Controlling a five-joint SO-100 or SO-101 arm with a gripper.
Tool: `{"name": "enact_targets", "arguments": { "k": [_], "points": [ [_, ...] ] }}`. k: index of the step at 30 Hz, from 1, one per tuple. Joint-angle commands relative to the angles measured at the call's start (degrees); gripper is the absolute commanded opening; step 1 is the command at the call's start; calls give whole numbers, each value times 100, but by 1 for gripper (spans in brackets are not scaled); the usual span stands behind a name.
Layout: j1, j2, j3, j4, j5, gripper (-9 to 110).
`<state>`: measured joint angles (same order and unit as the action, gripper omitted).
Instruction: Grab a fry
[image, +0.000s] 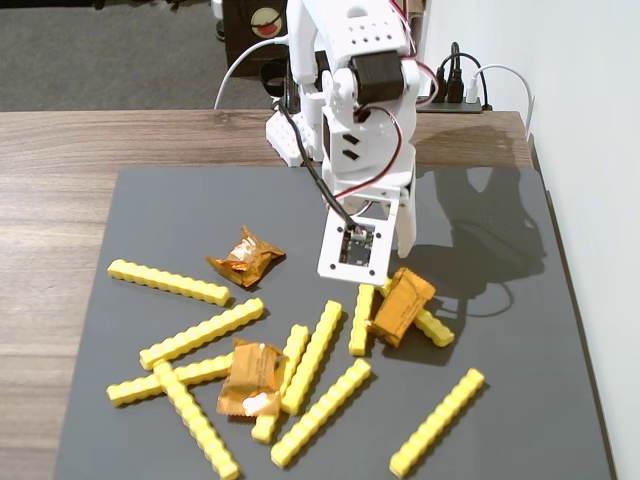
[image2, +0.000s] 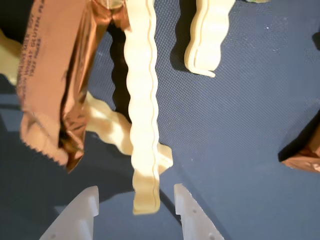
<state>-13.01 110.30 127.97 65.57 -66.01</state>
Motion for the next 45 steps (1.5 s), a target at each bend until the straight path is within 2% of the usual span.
{"name": "enact_targets", "arguments": {
  "k": [1,9,15,30,36,45],
  "points": [
    [18,-53,-185,-167,-53,20],
    [-18,-272,-123,-360,-79,19],
    [-70,-334,-123,-413,-44,1],
    [-18,79,-229,211,-132,1],
    [501,879,-220,782,-686,1],
    [1450,2162,-272,1415,-2065,0]
  ]
}}
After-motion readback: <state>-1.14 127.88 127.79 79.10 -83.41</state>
